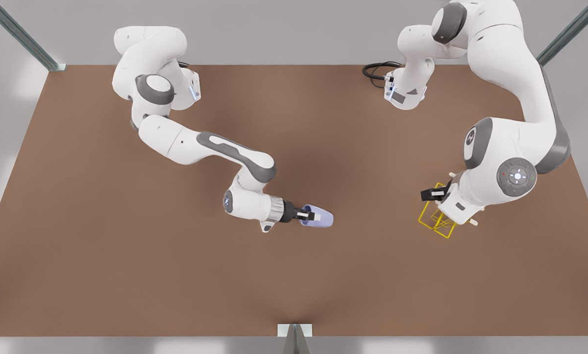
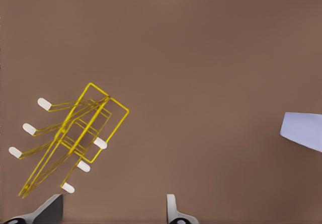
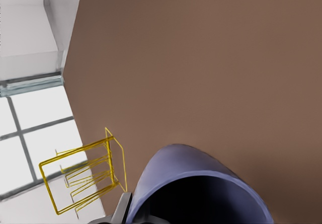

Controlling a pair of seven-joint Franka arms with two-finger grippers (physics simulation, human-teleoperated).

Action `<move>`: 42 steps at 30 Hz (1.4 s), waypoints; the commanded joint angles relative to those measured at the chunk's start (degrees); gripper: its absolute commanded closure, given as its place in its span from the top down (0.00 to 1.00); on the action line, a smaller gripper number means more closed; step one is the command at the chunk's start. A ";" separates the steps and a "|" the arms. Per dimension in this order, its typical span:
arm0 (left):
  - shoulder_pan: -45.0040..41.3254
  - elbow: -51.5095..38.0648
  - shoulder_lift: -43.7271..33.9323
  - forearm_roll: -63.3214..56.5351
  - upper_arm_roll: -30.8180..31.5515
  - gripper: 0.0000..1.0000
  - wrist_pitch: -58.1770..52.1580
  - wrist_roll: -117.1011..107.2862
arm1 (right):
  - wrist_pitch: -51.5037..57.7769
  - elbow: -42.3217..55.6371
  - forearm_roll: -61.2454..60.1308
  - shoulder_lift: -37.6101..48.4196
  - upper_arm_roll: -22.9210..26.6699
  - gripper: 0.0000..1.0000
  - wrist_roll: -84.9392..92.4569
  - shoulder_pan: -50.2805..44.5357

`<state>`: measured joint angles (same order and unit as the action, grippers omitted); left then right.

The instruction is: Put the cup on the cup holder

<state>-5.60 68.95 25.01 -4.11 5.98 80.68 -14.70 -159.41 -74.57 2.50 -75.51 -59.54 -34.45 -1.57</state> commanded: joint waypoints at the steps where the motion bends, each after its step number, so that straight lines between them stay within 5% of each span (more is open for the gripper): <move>1: -0.29 0.57 -0.66 -1.17 0.78 1.00 -1.57 -16.47 | -4.95 0.65 2.51 -1.13 -0.05 0.21 -14.68 -0.80; 3: -2.48 9.88 -7.16 4.56 3.33 1.00 -2.81 -27.49 | -4.95 0.47 4.53 -2.62 -0.05 0.21 -15.38 -1.41; 7: -13.83 9.45 -4.45 11.15 5.00 1.00 4.83 -68.42 | -4.77 0.65 10.77 -6.05 -0.93 0.21 -16.79 -2.12; 10: -9.87 8.13 -4.09 12.03 4.13 1.00 14.24 -100.86 | -4.77 1.09 11.74 -6.84 -0.93 0.21 -16.71 -2.56; 11: -9.87 7.78 -3.39 11.85 4.13 1.00 14.86 -107.72 | -4.77 1.09 12.79 -6.93 -0.93 0.78 -16.79 -2.56; 12: -10.40 7.60 -2.25 11.59 4.13 1.00 14.77 -112.12 | -4.59 1.09 12.88 -6.93 -0.93 1.00 -16.97 -2.65; 20: -15.75 1.72 9.61 4.29 3.95 1.00 26.81 -137.70 | -4.33 0.48 14.90 -7.64 -0.93 1.00 -17.85 -1.16; 31: -18.66 0.92 17.27 -0.54 3.77 1.00 34.37 -136.30 | -2.84 -10.95 18.94 -7.55 -4.80 1.00 -18.37 10.80; 34: -21.39 1.27 17.88 -0.54 3.86 1.00 33.85 -123.21 | -1.52 -20.09 21.67 -7.02 -7.17 1.00 -18.37 21.16; 40: -22.79 1.98 20.43 -3.18 3.86 1.00 34.46 -113.71 | 15.78 -29.85 22.72 -0.96 -10.07 1.00 -17.41 46.30; 42: -22.44 3.03 21.04 -5.55 3.86 1.00 37.45 -112.57 | 33.19 -29.23 22.29 14.50 -6.65 1.00 -8.55 49.38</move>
<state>-28.13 71.68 45.92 -7.41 9.84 115.08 -122.97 -146.25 -103.76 24.74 -64.53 -66.64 -49.66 46.25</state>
